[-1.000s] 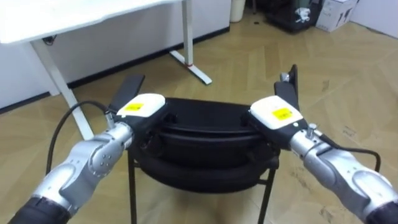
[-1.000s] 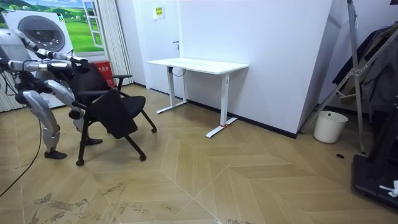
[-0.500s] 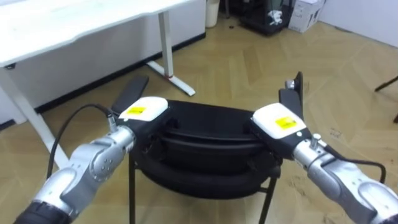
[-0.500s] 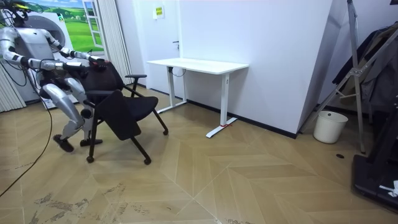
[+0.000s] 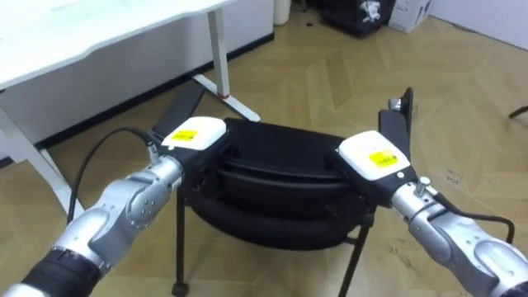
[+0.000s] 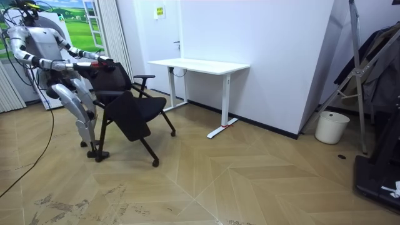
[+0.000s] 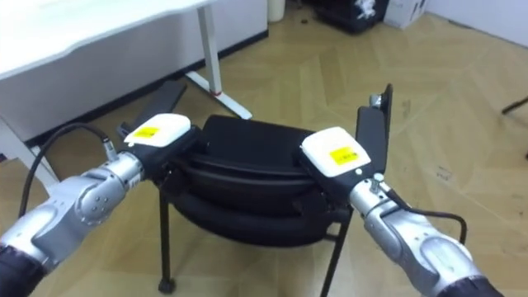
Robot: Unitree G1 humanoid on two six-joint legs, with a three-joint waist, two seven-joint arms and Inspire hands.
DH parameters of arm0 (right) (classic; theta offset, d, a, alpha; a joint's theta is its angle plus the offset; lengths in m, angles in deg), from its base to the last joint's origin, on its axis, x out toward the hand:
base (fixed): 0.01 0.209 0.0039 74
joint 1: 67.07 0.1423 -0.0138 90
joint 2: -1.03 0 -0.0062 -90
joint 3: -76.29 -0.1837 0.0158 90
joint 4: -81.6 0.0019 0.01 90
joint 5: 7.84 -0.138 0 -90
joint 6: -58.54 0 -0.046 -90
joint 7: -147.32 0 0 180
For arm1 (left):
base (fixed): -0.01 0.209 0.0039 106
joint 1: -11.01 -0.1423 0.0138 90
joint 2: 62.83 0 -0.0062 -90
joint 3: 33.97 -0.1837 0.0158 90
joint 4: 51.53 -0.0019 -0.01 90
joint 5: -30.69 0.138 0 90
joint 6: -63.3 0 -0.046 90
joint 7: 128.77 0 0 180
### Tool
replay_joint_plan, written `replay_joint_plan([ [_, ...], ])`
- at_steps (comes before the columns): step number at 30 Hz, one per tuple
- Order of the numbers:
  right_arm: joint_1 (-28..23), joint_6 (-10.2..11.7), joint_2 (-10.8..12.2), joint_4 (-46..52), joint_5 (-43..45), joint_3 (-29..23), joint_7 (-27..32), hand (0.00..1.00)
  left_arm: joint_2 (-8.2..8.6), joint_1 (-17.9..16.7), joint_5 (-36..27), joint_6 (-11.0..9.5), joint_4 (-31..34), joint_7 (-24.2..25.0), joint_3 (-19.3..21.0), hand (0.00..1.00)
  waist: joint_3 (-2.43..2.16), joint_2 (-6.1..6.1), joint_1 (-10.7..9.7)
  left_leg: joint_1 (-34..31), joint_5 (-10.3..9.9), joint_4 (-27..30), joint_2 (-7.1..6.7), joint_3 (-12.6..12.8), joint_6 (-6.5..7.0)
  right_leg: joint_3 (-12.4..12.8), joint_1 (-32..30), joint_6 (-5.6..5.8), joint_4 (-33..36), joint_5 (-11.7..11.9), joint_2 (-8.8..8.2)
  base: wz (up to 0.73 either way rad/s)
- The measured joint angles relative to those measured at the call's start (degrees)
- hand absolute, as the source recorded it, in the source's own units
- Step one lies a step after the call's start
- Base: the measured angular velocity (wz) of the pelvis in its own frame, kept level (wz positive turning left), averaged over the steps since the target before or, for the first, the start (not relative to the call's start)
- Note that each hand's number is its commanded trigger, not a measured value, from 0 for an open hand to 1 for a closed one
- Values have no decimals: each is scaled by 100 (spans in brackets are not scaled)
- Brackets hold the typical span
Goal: Push chair
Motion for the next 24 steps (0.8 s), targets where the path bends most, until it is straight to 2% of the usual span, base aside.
replay_joint_plan([
  [1, 135, -3, 65, -50, 36, 17, 0, 100, 4, 67, 0, 29, -43, -16, 14, 100, 7, -12, -17, 31, -5, -68, 1, -25, -47, -9, -2, -78, 8, 77, 8, 10],
  [2, 238, -7, 71, -97, 50, 27, 2, 100, 23, 138, 0, 83, -64, -18, 15, 100, 7, -12, -19, 43, -7, -135, 16, -53, -92, -1, -25, -105, 25, 91, 38, 5],
  [7, 736, -132, 212, -368, 47, 174, 2, 100, 37, 478, 81, 82, -319, -33, 175, 100, 27, -22, 95, 58, -35, -311, 275, -61, -294, -212, -76, -335, 32, -114, 206, -1],
  [10, 893, -199, 333, -422, 48, 198, -67, 100, 56, 519, 227, 86, -377, -75, 283, 100, 43, -80, 120, 125, -104, -251, 410, -89, -467, -362, -92, -482, 361, -475, 245, 15],
  [11, 923, -214, 372, -433, 34, 194, -75, 100, 74, 595, 239, 76, -452, -118, 268, 100, 63, -127, 122, 71, -118, 53, 493, 28, -510, -390, -95, -508, 555, -681, 242, 35],
  [12, 956, -250, 403, -473, 28, 195, -76, 100, 86, 683, 243, 62, -612, -159, 207, 100, 89, -180, 114, -162, -36, 658, 617, 114, -593, -471, -71, -547, 777, -885, 209, 39],
  [13, 986, -252, 408, -530, 25, 194, -86, 100, 105, 723, 245, 59, -696, -203, 176, 100, 89, -191, 109, -315, 49, 999, 685, 96, -636, -530, -46, -568, 869, -978, 202, 31],
  [14, 1062, -248, 487, -638, 28, 194, -125, 100, 158, 724, 263, 70, -782, -302, 172, 100, 93, -221, 115, -584, 312, 1627, 767, 53, -646, -638, 3, -651, 1039, -1137, 162, 27],
  [15, 1085, -239, 511, -701, 29, 194, -132, 100, 186, 751, 274, 91, -862, -364, 148, 100, 95, -247, 109, -839, 674, 2163, 815, -4, -649, -718, 77, -690, 1165, -1285, 134, 27],
  [16, 1089, -231, 512, -729, 29, 195, -133, 100, 208, 764, 274, 109, -900, -391, 125, 100, 98, -272, 109, -933, 879, 2362, 823, -46, -655, -753, 120, -716, 1217, -1353, 108, 33],
  [17, 1094, -222, 565, -795, 29, 205, -137, 100, 246, 807, 274, 162, -944, -434, 85, 100, 106, -331, 120, -1047, 1257, 2653, 879, -33, -666, -793, 226, -704, 1281, -1462, 77, 26],
  [18, 1096, -222, 590, -806, 29, 221, -141, 100, 254, 809, 274, 177, -973, -466, 56, 100, 110, -325, 125, -1106, 1417, 2769, 916, -29, -681, -854, 290, -720, 1281, -1512, 73, 35],
  [19, 1097, -216, 553, -803, 25, 232, -151, 100, 301, 805, 274, 200, -995, -519, 42, 100, 111, -331, 125, -1213, 1686, 2926, 966, -39, -659, -950, 372, -771, 1281, -1596, 72, 38],
  [20, 1110, -215, 544, -798, 17, 232, -161, 100, 311, 798, 274, 208, -998, -577, 33, 100, 117, -367, 125, -1246, 1849, 2937, 981, -29, -671, -1011, 426, -822, 1279, -1658, 52, 40],
  [21, 1153, -216, 526, -798, 14, 249, -186, 100, 336, 780, 274, 229, -1008, -646, 35, 100, 114, -382, 145, -1249, 1891, 2874, 979, -12, -677, -1057, 460, -902, 1279, -1691, 22, 29],
  [23, 1243, -216, 508, -792, 41, 245, -233, 100, 394, 752, 292, 279, -999, -764, 125, 100, 124, -378, 115, -1369, 1761, 2666, 977, -14, -608, -1200, 498, -992, 1279, -1723, -19, 33],
  [24, 1296, -234, 503, -788, 43, 247, -254, 100, 421, 757, 292, 314, -1000, -832, 129, 100, 135, -388, 115, -1456, 1689, 2368, 963, -6, -603, -1276, 512, -1028, 1277, -1772, -29, 35],
])
